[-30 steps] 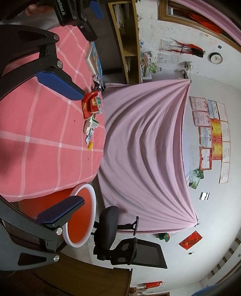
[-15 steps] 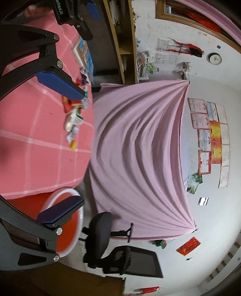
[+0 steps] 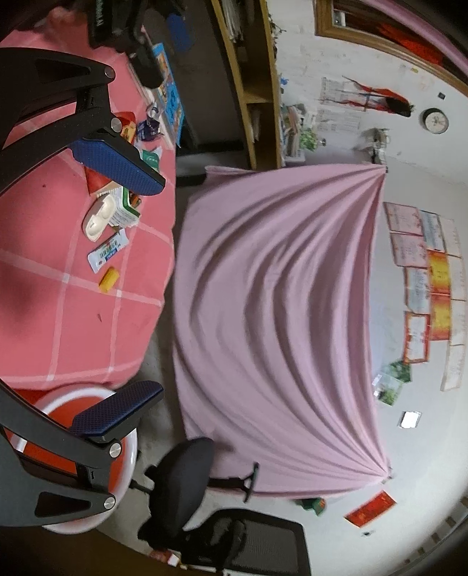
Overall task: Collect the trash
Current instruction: 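Grasp the red paper cup with the left tool while the right tool grasps the white plastic case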
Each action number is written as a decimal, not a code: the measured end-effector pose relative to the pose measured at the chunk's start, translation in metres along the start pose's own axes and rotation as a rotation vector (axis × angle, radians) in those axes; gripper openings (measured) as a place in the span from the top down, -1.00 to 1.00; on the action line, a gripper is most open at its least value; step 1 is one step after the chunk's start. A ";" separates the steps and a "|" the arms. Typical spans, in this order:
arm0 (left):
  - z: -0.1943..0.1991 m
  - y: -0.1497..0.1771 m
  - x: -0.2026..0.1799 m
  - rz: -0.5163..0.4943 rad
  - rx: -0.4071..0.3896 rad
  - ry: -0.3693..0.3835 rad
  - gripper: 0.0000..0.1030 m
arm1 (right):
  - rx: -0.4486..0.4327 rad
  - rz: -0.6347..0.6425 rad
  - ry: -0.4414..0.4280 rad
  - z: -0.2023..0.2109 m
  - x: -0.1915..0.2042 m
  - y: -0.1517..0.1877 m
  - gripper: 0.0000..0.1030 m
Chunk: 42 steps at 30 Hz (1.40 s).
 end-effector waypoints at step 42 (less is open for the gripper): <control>-0.028 0.027 0.023 0.307 0.314 0.174 0.92 | 0.431 0.063 -0.261 -0.069 0.027 0.052 0.47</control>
Point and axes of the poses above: each gripper's, at about its wrist camera, not at the fingertips, and z roughly against the way its jaws point, x to its left, y to its underside, the point moved 1 cm from there along -z, roughly the way its jaws point, and after that the axes turned 12 degrees about -x, right-handed, at the moved point
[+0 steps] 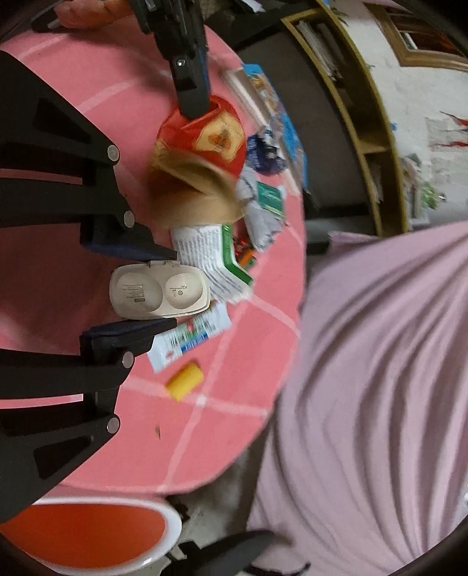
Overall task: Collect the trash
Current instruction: 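Grasp the red paper cup with the left tool while the right tool grasps the white plastic case, then carry the red cup and white case over the orange bucket with both tools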
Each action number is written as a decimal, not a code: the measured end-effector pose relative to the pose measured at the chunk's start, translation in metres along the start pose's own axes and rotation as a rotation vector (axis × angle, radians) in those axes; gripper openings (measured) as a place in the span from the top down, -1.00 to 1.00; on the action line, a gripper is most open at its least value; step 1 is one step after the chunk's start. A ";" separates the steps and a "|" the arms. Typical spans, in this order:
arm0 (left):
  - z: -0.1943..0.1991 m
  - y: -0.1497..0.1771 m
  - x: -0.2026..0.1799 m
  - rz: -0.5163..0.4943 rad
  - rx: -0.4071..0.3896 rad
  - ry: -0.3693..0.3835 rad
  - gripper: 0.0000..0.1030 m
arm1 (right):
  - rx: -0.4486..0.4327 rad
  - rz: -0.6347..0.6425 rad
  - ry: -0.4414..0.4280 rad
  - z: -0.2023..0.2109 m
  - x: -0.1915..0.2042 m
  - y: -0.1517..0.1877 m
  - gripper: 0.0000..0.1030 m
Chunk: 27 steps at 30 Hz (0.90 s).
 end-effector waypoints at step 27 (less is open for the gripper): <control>-0.003 -0.006 -0.157 -0.350 -0.278 0.088 0.92 | -0.560 -0.264 0.284 0.145 -0.083 0.010 0.47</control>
Point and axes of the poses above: each gripper's, at about its wrist camera, not at the fingertips, and z roughly against the way its jaws point, x to its left, y to its underside, the point moved 1 cm from there along -z, roughly the way its jaws point, and after that the axes turned 12 degrees about -x, right-handed, at the moved point
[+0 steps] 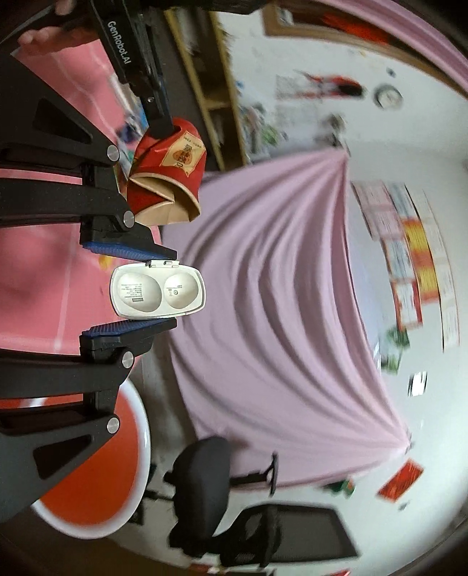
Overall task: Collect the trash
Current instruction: 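Carry the red cup and white case over the orange bucket with both tools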
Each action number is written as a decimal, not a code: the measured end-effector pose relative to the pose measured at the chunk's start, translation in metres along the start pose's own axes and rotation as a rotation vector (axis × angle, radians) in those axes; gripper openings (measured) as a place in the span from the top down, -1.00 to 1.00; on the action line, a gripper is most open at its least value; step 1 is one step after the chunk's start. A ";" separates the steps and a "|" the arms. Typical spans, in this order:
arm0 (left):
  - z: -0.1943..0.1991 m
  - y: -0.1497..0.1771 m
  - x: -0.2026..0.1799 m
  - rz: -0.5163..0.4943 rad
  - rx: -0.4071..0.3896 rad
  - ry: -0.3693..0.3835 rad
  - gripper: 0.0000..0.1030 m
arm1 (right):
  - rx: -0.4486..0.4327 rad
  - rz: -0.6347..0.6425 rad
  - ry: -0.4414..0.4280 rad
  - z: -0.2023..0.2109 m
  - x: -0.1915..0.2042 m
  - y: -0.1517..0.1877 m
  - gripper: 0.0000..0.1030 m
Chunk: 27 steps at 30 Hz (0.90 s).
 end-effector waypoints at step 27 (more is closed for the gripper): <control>-0.159 0.053 -0.134 0.074 0.414 0.135 0.91 | 0.295 -0.346 0.369 -0.002 -0.148 0.033 0.42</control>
Point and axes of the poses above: each gripper's, at about its wrist camera, not at the fingertips, and z roughly against the way its jaws point, x to its left, y to its underside, the point moved 1 cm from there along -z, roughly the way its jaws point, and after that the axes turned 12 degrees about -x, right-handed, at the moved point
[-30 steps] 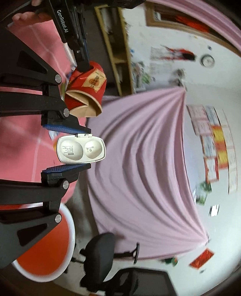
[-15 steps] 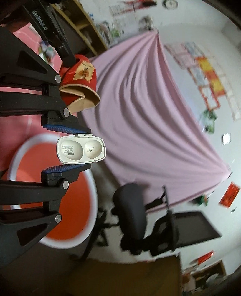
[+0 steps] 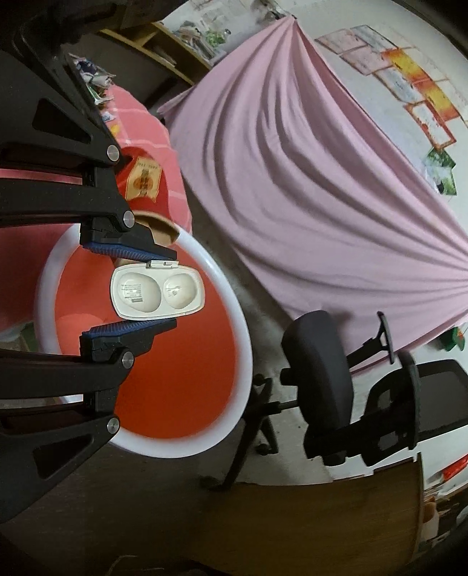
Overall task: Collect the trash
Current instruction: 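Carry the red cup and white case over the orange bucket with both tools, then open both tools to drop the cup and case into the bucket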
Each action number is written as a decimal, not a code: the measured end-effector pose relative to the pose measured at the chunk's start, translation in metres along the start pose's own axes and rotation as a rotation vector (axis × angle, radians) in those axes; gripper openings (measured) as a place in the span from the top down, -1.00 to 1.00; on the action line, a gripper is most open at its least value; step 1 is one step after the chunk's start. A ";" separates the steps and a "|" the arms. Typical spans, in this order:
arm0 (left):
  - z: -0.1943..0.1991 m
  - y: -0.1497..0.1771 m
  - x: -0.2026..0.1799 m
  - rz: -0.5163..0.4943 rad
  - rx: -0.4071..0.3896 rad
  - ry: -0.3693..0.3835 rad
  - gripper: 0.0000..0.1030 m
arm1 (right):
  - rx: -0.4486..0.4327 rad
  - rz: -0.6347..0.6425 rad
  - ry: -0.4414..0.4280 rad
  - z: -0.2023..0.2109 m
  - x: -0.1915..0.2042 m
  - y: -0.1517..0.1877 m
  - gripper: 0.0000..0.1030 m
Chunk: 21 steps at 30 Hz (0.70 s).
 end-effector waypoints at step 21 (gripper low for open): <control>0.031 0.000 0.039 0.050 -0.043 -0.048 0.62 | 0.008 0.048 -0.007 0.000 0.014 0.001 0.42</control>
Point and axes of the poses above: each gripper's, at about its wrist camera, not at the fingertips, and z roughly against the way its jaws point, x to its left, y to its underside, the point moved 1 cm from there along -z, roughly the way its jaws point, and after that the axes turned 12 degrees about -x, right-handed, at the moved point
